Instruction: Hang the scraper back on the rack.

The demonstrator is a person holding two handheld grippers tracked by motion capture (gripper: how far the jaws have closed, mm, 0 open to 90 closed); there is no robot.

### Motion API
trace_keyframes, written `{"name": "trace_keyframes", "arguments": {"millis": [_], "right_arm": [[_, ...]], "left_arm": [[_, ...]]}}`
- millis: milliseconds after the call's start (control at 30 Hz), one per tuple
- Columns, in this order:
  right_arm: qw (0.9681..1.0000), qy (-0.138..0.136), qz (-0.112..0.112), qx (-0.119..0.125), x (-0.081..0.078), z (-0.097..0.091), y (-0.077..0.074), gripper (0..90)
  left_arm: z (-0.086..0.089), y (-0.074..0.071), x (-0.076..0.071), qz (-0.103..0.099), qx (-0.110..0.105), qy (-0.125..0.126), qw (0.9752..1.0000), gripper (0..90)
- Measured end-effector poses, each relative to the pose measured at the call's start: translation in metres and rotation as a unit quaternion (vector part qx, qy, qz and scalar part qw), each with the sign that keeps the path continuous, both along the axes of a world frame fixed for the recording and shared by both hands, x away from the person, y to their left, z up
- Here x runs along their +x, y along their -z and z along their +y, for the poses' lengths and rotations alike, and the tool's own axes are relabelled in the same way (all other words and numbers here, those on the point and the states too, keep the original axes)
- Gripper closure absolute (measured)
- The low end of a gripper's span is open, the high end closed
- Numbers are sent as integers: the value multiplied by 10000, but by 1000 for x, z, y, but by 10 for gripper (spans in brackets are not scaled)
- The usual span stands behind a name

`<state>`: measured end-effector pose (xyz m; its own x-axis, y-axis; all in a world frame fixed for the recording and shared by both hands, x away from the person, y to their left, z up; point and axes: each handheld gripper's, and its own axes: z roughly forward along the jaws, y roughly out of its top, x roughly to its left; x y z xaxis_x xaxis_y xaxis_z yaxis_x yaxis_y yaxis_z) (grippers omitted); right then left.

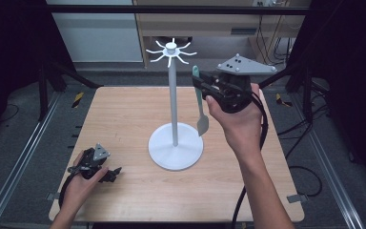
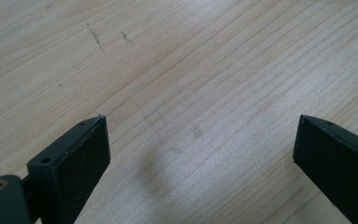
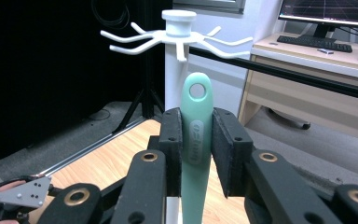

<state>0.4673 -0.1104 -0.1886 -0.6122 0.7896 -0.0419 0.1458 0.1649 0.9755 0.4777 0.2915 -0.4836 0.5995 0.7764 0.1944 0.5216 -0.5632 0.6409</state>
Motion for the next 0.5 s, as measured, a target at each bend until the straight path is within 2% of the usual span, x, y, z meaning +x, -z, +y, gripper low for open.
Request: {"name": "trace_keyframes", "arguments": {"millis": [500], "right_arm": [[10000, -80, 4, -33, 6, 10, -10, 745]], "left_arm": [[0, 0, 0, -11, -26, -14, 10000, 35]]}}
